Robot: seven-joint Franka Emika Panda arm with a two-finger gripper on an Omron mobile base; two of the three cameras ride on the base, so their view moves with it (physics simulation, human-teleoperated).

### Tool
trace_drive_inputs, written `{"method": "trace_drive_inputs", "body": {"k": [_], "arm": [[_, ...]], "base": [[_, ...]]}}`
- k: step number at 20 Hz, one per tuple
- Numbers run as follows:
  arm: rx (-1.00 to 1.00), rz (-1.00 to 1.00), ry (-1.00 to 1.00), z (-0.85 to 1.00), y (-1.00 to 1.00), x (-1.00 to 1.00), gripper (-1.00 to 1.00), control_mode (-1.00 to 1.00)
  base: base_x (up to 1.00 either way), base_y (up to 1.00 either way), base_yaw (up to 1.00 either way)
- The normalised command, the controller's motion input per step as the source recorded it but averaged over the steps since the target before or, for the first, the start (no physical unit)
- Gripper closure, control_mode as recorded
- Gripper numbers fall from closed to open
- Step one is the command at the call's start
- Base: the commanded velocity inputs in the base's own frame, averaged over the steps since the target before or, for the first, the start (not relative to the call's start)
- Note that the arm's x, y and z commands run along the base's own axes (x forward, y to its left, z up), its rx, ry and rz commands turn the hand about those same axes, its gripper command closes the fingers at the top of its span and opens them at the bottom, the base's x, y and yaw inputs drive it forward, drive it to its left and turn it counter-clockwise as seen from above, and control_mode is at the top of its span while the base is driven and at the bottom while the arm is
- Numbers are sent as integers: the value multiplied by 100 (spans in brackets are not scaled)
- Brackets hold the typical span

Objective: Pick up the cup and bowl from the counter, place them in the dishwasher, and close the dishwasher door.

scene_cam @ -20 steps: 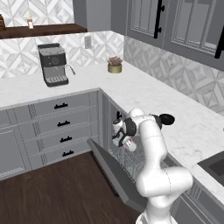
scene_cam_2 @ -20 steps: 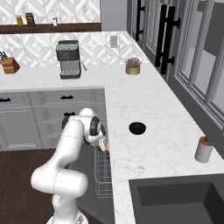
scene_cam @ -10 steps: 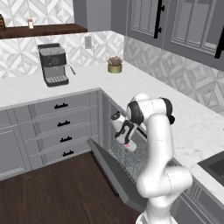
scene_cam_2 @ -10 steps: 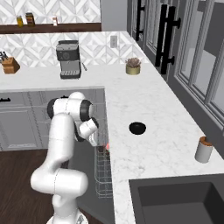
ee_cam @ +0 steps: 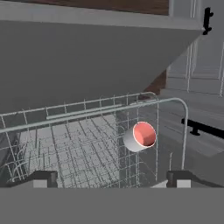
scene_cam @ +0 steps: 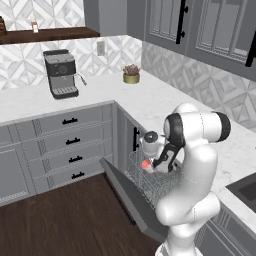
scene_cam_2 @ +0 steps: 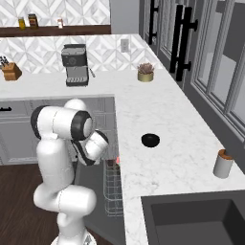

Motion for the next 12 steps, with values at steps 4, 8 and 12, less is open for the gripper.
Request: {"method": "trace_drive_inputs", "body": {"k": [4, 8, 12], "arm": [[22, -11, 0, 100, 17, -11, -100, -100], [22, -25, 2, 100, 14, 0, -100, -100], [19, -31, -15, 100, 34, 0, -100, -100]], "base": [[0, 0, 0], [0, 0, 0], [0, 0, 0]]}}
